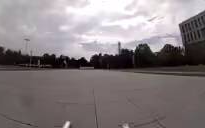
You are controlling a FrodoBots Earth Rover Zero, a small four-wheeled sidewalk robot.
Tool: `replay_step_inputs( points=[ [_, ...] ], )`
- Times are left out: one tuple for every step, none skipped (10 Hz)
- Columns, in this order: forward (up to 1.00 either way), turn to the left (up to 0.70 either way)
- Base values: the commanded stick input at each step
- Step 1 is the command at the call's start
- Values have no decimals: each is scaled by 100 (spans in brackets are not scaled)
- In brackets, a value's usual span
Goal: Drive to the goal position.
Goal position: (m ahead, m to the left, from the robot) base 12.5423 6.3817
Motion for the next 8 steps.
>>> replay_step_inputs(
  points=[
    [70, 0],
    [70, 0],
    [70, 0],
    [70, 0],
    [70, -8],
    [70, -23],
    [70, -6],
    [70, 0]
  ],
)
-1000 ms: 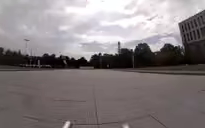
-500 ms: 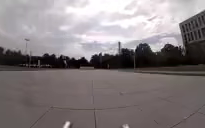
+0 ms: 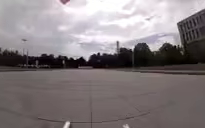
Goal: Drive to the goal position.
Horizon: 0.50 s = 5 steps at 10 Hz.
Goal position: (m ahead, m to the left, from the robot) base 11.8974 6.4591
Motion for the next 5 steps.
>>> replay_step_inputs(
  points=[
    [70, 0],
    [70, 0],
    [70, 0],
    [70, 0],
    [70, 0]
  ],
)
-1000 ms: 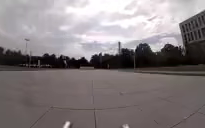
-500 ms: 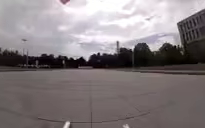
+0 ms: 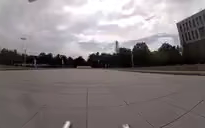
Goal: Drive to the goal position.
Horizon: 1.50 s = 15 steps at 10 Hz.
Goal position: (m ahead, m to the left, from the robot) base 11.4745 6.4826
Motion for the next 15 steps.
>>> replay_step_inputs(
  points=[
    [70, 0],
    [70, 0],
    [70, 0],
    [70, 0],
    [70, 0],
    [70, 0],
    [70, 0],
    [70, 0],
    [70, 0],
    [70, 0],
    [70, 0],
    [70, 0],
    [70, 0],
    [70, 0],
    [70, 0]
  ],
)
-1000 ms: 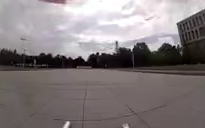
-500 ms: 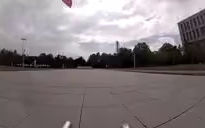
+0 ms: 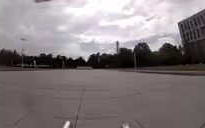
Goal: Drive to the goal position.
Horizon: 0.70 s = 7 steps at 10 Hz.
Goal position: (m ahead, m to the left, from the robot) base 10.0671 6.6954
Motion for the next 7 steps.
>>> replay_step_inputs(
  points=[
    [70, 0],
    [70, 0],
    [70, 0],
    [70, 0],
    [70, 0],
    [70, 0],
    [70, 0]
  ],
)
